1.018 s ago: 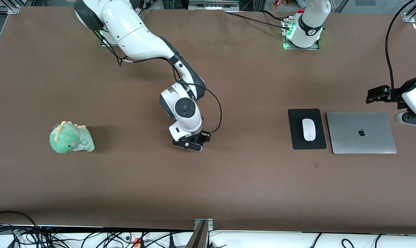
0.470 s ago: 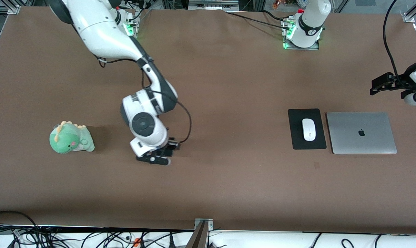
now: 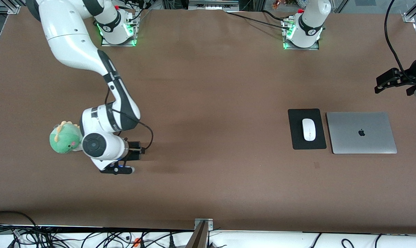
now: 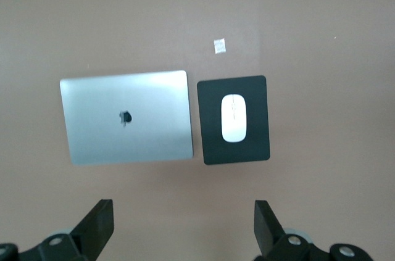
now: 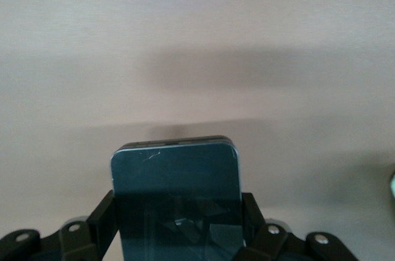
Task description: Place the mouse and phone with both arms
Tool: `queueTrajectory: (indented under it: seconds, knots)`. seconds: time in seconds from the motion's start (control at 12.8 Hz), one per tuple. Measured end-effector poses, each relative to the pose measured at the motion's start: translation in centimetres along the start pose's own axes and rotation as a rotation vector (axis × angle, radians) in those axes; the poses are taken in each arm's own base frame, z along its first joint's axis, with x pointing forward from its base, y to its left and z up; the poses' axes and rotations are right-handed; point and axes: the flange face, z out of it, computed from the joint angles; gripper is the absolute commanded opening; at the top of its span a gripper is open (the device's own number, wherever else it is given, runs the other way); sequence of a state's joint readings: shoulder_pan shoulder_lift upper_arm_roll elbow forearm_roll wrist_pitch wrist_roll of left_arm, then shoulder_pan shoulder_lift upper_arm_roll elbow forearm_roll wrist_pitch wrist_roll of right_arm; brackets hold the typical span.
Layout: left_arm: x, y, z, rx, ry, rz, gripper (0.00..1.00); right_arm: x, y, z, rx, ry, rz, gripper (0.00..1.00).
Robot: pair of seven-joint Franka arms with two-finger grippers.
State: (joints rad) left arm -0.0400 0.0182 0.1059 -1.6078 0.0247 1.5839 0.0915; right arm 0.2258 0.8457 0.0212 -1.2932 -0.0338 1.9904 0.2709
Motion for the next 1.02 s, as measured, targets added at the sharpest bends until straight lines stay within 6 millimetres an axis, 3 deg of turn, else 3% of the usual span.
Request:
queueTrajectory:
  seconds: [0.23,0.55,0.78,0.94,1.02]
  knots:
    - [0.0,0.2,0.0,0.0,-0.004,-0.003,1.0,0.1,2.4,2.2,0.006,-0.002,-0.011,0.58]
    - [0.1,1.4,-0.2,0.001,0.001,0.024,1.0,-0.3,3.8,4.7,0.012,0.008,-0.017,0.61]
    - [0.1,1.4,-0.3,0.001,0.004,0.036,1.0,-0.2,4.8,5.1,0.016,0.016,-0.022,0.65]
    - [0.1,1.3,-0.4,0.001,0.004,0.036,1.0,0.0,6.0,5.2,0.018,0.014,-0.019,0.92]
    - [0.1,1.3,-0.4,0.001,0.004,0.036,1.0,0.0,6.4,5.2,0.021,0.014,-0.013,0.97]
